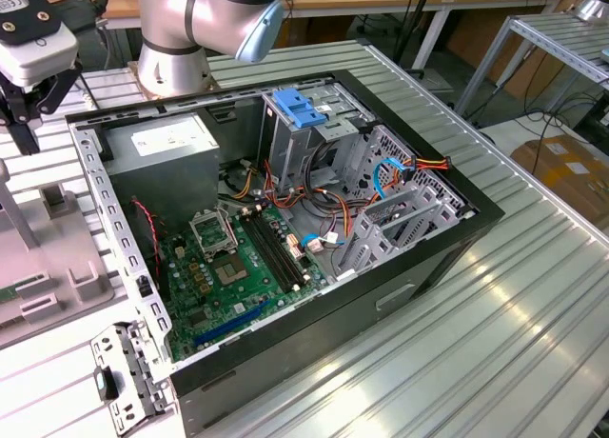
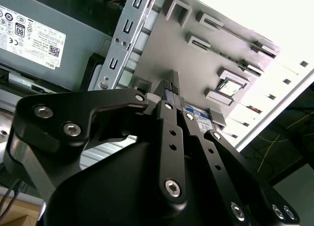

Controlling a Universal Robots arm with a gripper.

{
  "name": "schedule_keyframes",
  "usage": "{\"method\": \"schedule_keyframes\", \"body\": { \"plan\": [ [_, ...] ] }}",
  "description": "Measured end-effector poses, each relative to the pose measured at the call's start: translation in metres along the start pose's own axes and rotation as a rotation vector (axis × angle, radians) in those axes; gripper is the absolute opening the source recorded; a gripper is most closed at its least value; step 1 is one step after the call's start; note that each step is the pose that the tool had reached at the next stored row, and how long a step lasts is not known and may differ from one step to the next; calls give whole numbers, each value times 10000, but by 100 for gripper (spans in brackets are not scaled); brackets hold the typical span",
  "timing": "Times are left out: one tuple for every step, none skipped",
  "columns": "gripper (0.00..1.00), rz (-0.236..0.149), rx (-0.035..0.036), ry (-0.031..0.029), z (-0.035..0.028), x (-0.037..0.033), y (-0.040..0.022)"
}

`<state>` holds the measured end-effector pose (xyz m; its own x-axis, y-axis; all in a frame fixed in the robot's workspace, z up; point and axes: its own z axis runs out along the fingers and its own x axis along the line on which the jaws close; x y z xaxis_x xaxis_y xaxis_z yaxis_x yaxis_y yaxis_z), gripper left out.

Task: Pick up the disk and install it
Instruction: 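Reach for the disk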

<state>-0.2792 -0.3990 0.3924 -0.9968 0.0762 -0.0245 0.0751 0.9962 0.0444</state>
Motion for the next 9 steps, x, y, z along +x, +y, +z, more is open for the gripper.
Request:
{"method": "schedule_keyframes", "body": {
  "plan": [
    [11, 0, 0, 0, 0, 3, 0],
    [11, 0, 1, 1, -1, 6, 0],
    [11, 0, 0, 0, -1, 10, -1],
    [11, 0, 0, 0, -1, 18, -1],
    [11, -1, 0, 0, -1, 23, -2],
    [11, 0, 1, 0, -1, 27, -2],
    [11, -1, 0, 0, -1, 33, -3],
    [11, 0, 0, 0, -1, 37, -3],
    [11, 0, 0, 0, -1, 44, -3]
  ]
}}
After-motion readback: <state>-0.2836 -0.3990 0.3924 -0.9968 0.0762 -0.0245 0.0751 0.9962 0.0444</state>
